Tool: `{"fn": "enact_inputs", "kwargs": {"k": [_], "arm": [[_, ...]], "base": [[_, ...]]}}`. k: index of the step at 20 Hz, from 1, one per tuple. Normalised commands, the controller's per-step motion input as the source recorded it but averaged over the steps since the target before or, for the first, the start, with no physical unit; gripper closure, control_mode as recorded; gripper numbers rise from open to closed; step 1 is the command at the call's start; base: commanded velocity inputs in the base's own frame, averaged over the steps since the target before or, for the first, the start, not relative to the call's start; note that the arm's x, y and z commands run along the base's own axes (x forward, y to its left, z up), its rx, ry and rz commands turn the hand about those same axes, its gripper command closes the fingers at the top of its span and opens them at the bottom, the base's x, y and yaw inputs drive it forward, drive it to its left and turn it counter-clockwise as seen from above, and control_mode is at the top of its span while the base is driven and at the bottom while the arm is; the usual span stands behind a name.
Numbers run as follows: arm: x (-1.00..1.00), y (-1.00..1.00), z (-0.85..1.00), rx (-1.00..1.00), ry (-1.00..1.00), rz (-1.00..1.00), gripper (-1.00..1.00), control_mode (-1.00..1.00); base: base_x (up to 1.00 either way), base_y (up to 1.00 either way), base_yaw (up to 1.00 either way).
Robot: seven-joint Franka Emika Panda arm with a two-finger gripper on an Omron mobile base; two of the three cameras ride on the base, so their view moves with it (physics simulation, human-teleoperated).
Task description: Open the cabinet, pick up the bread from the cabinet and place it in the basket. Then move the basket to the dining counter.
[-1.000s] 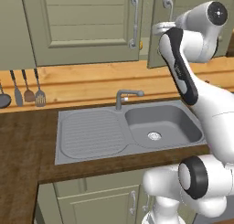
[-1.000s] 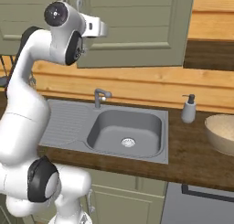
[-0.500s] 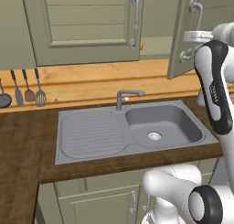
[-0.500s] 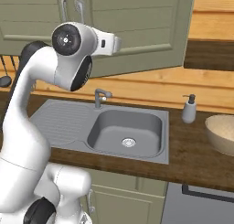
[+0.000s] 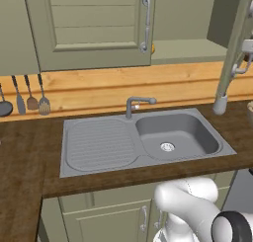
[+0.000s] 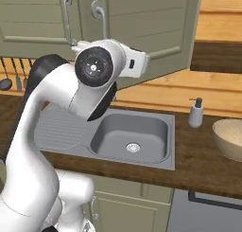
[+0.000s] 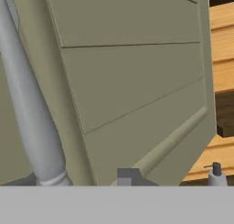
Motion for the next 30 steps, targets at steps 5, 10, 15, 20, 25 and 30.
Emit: {"fn": "enact_inputs", "kwargs": {"k": [5, 10, 15, 20, 25, 30], "arm": [[-0.34, -1.0, 0.0, 0.05, -0.03, 0.0, 1.0, -1.0], [-0.35, -0.98, -0.06, 0.01, -0.2, 0.0, 1.0, -1.0], [-0.62, -0.61, -0.11, 0.0, -0.34, -0.01, 1.0, -1.0], [-0.95, -0.05, 0.24, 0.0, -0.11, -0.01, 1.0, -1.0], [-1.0, 0.56, 0.39, 0.07, -0.13, -0.08, 1.0, -1.0], [-0.93, 0.92, 0.06, 0.02, -0.06, -0.05, 1.0, -1.0]], "base": [[0.0, 0.0, 0.0], [0.0, 0.0, 0.0], [0.0, 0.0, 0.0], [0.0, 0.0, 0.0], [0.0, 0.0, 0.0], [0.0, 0.0, 0.0]]}}
